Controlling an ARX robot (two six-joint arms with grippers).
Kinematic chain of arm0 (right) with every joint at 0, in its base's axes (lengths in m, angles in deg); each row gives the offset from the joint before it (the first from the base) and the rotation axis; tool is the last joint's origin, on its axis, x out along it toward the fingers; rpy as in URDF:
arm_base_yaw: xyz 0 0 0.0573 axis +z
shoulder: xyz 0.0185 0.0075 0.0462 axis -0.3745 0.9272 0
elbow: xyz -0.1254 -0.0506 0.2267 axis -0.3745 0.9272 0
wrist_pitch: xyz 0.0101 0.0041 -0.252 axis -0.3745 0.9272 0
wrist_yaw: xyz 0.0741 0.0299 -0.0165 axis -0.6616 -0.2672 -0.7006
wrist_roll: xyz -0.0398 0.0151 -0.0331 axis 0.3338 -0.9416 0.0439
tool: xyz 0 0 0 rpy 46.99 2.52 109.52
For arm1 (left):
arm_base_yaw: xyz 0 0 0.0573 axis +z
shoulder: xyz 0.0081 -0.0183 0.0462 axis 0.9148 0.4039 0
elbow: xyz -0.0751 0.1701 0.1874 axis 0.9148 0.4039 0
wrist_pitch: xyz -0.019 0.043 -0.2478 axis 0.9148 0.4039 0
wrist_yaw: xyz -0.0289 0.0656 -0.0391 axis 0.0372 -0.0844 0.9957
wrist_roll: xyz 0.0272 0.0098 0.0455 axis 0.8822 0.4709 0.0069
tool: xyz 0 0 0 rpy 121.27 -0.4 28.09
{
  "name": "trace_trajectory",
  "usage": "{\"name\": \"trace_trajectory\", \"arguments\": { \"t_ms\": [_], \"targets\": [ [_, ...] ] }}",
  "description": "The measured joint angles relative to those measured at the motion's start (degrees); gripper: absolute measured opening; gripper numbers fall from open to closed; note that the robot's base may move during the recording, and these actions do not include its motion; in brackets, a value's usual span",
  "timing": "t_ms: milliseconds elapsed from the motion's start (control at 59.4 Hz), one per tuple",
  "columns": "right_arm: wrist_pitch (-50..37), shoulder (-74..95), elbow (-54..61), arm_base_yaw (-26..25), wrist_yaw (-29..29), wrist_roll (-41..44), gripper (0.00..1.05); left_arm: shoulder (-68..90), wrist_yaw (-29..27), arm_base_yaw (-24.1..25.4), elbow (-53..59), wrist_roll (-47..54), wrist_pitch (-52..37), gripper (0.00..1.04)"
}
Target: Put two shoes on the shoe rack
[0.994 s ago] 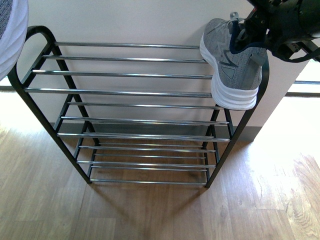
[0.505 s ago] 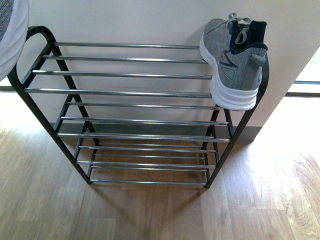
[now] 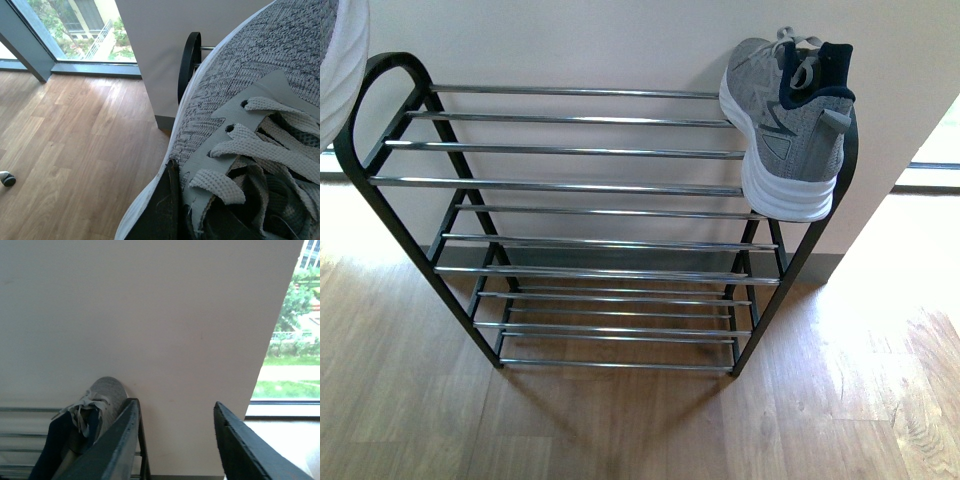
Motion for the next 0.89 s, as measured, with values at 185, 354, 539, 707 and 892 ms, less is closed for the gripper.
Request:
{"name": "trace_trajectory", "arguments": {
  "t_ms": [185, 354, 539, 707, 892],
  "targets": [
    [-0.76, -6.40, 8.50, -0.15, 0.17, 1.18, 0.08, 0.00, 0.33, -0.02, 0.00, 0.00, 0.00, 0.01],
    [-0.57, -12.44, 13.75, -0.15, 0.17, 1.64, 0.01, 0.00, 0.26, -0.02, 0.00, 0.00, 0.00, 0.01],
    [1.73, -19.10, 18.29, -0.15, 0.17, 1.66, 0.01, 0.00, 0.28, -0.02, 0.00, 0.00, 0.00, 0.01],
    [5.07, -25.35, 21.27, -0.15, 0.22, 1.66, 0.01, 0.00, 0.28, -0.02, 0.00, 0.00, 0.00, 0.01],
    [4.44, -28.09, 25.03, -0.15, 0.20, 1.66, 0.01, 0.00, 0.28, -0.02, 0.00, 0.00, 0.00, 0.01]
  ]
}}
